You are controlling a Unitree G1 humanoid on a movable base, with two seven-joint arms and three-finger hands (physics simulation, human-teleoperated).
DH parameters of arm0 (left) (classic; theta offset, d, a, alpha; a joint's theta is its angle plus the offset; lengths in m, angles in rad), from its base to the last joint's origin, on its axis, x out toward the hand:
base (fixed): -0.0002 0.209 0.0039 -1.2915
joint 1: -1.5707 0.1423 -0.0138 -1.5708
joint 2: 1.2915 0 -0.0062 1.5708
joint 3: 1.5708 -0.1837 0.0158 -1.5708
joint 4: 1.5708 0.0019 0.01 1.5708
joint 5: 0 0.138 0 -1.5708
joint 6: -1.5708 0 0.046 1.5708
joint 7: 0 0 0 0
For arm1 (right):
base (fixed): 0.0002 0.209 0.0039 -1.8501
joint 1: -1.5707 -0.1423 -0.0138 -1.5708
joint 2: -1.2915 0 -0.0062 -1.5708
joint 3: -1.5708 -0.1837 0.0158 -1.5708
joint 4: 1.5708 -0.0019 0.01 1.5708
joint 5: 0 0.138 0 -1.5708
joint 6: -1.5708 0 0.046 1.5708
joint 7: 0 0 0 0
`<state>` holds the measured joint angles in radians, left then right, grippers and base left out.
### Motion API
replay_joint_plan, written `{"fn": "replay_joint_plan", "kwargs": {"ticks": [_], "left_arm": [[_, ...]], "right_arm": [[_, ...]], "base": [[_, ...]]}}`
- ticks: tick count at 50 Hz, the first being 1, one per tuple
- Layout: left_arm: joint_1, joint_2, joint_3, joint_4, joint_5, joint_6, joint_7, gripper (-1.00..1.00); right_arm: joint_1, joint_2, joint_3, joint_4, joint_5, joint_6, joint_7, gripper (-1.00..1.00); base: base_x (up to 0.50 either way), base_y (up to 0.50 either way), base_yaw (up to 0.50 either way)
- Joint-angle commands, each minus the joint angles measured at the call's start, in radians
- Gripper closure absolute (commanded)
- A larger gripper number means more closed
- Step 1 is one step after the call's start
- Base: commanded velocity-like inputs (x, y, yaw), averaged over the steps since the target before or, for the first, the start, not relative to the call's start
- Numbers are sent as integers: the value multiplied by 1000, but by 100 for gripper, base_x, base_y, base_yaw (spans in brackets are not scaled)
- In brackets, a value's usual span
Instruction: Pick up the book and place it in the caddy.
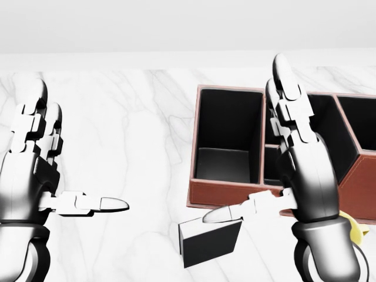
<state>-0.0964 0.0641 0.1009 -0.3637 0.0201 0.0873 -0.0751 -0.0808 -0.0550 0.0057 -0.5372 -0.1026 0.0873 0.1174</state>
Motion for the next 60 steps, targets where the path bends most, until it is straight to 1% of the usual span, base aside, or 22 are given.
{"fn": "replay_joint_plan", "kwargs": {"ticks": [1,2,5,6,7,8,9,10,15,16,17,18,19,20,22,34,40,43,47,51,56,60], "left_arm": [[-7,0,-4,3,4,0,1,-100],[-8,0,-4,0,5,0,2,-100],[-10,0,-4,2,5,0,2,-100],[-10,0,-4,2,5,0,2,-100],[-15,-1,-7,19,6,0,2,-100],[-15,-1,-8,23,7,0,2,-100],[-15,-1,-8,24,7,0,2,-100],[-16,0,-8,24,6,0,1,-100],[-10,-1,-7,32,3,0,-1,-100],[-9,-2,-9,34,2,0,-1,-100],[-9,-2,-9,35,2,0,-1,-100],[-7,-3,-11,34,4,0,0,-100],[-7,-3,-11,34,4,0,0,-100],[-5,-3,-10,36,3,0,-1,-100],[-5,-3,-10,39,3,0,-1,-100],[6,-8,-17,40,7,0,0,-100],[6,-7,-16,42,6,0,-1,-100],[6,-7,-14,44,5,0,-2,-100],[8,-7,-13,39,4,0,-2,-100],[9,-7,-14,41,4,0,-2,-100],[9,-5,-12,46,5,0,-1,-100],[10,-5,-6,60,1,0,0,-100]], "right_arm": [[35,-22,30,59,-247,0,129,-100],[39,-24,27,55,-265,0,148,-100],[52,-18,16,58,-292,-53,182,-100],[52,-15,14,59,-294,-55,185,-100],[60,-30,10,76,-316,-101,196,-100],[61,-32,6,86,-329,-134,201,-100],[62,-32,3,93,-343,-161,207,-100],[65,-34,3,101,-362,-175,212,-100],[95,-30,17,154,-438,-175,216,-100],[117,-44,26,175,-462,-175,214,-100],[118,-38,22,177,-466,-175,219,-100],[129,-51,33,203,-515,-175,201,-100],[129,-44,28,206,-521,-175,205,-100],[139,-52,40,229,-562,-175,198,-100],[142,-50,43,252,-597,-175,206,-100],[58,-58,55,390,-884,-175,103,-100],[33,-64,91,418,-1002,-175,70,-100],[36,-62,99,428,-1025,-175,70,-100],[50,-63,124,453,-1085,-175,42,-100],[51,-55,139,469,-1113,-175,25,-100],[30,-45,161,525,-1152,-175,-9,-100],[24,-47,180,549,-1211,-175,-56,-100]], "base": [[0,0,0],[0,0,0],[0,0,0],[0,0,0],[0,0,0],[0,0,0],[0,0,0],[0,0,0],[0,0,0],[0,0,0],[0,0,0],[0,0,0],[0,0,0],[0,0,0],[0,0,0],[0,0,0],[0,0,0],[0,0,0],[0,0,0],[0,0,0],[0,0,0],[0,0,0]]}}
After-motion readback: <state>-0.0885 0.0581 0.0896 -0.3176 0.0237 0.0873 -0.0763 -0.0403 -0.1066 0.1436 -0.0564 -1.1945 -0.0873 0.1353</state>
